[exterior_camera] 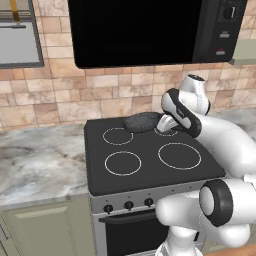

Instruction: Place the pan on the rear left burner on the stove. Then place the tomato and the onion in the pan and turn on the rear left burner.

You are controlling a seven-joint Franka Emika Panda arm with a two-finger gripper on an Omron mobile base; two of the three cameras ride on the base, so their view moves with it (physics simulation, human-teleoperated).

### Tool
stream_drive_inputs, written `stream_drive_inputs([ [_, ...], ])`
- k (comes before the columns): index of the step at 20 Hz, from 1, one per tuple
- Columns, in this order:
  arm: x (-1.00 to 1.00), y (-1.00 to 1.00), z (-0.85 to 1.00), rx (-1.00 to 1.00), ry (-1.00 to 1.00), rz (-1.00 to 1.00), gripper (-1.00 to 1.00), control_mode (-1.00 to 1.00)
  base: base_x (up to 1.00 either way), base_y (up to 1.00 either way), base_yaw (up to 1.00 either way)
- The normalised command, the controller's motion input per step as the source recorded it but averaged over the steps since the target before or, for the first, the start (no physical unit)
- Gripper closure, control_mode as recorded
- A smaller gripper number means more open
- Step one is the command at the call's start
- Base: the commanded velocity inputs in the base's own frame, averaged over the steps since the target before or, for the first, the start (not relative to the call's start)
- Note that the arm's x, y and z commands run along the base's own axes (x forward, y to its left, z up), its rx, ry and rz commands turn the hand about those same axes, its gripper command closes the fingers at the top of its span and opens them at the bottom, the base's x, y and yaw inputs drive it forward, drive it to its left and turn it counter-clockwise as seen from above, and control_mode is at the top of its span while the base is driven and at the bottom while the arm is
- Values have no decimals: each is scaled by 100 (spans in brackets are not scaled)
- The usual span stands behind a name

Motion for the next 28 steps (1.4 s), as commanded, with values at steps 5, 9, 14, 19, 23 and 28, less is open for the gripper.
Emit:
stream_drive_inputs([
  [5,28,19,-6,2,0,6,100,-100,0,0,0],
  [9,31,20,-20,1,0,5,100,-100,0,0,0],
  [14,29,16,-26,1,0,3,100,-100,0,0,0],
  [19,24,9,-27,0,0,1,100,-100,0,0,0],
  [23,19,4,-24,0,0,0,100,-100,0,0,0],
  [28,22,6,-27,0,0,0,100,-100,0,0,0],
])
